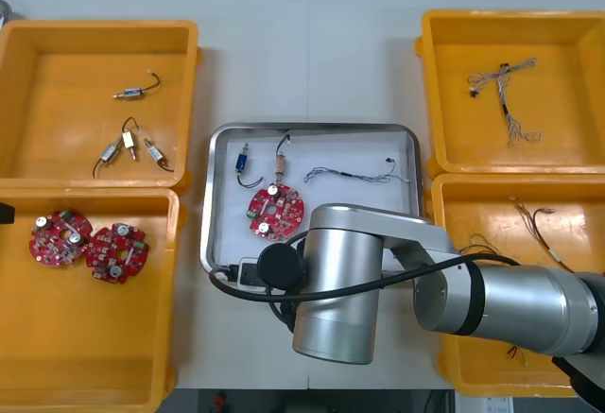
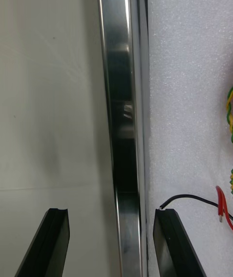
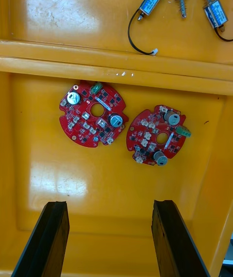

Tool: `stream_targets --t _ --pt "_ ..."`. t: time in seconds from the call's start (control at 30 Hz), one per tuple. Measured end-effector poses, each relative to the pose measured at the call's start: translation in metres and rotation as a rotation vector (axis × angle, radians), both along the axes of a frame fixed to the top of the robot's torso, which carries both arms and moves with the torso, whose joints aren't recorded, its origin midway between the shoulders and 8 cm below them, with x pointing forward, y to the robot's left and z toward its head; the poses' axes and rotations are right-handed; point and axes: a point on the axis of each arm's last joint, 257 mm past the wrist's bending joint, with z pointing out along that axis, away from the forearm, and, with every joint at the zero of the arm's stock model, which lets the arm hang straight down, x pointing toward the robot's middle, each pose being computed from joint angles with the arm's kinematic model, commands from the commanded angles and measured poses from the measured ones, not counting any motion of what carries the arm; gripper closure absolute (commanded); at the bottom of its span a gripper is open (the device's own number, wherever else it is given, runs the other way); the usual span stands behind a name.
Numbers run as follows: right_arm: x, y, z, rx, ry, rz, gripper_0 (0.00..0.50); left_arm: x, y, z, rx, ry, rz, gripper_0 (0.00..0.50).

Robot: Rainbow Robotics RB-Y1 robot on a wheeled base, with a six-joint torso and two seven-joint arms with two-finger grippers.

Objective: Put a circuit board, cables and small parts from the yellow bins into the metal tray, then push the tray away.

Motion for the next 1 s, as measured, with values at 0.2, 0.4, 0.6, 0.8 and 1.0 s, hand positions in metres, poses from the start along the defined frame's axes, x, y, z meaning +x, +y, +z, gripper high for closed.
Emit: stream_targets --t 0.2,0.4,0.6,0.8,1.0 --pt "0.008 -0.001 0.003 -0.002 -0.035 -0.005 0.0 0.0 0.0 0.0 0.0 0.0 0.0 0.0" --pt "0.008 -0.001 0.003 -0.008 -0.043 -0.002 0.0 0.0 0.0 0.0 0.0 0.0 0.0 0.0" --pt "0.009 -0.002 0.002 -0.016 -0.056 0.003 0.0 0.0 0.0 0.0 0.0 0.0 0.0 0.0" --pt "0.01 -0.003 0.0 -0.025 -0.071 0.007 0.0 0.0 0.0 0.0 0.0 0.0 0.0 0.0" --pt "0.013 -0.003 -0.003 -0.034 -0.074 0.002 0.0 0.0 0.0 0.0 0.0 0.0 0.0 0.0"
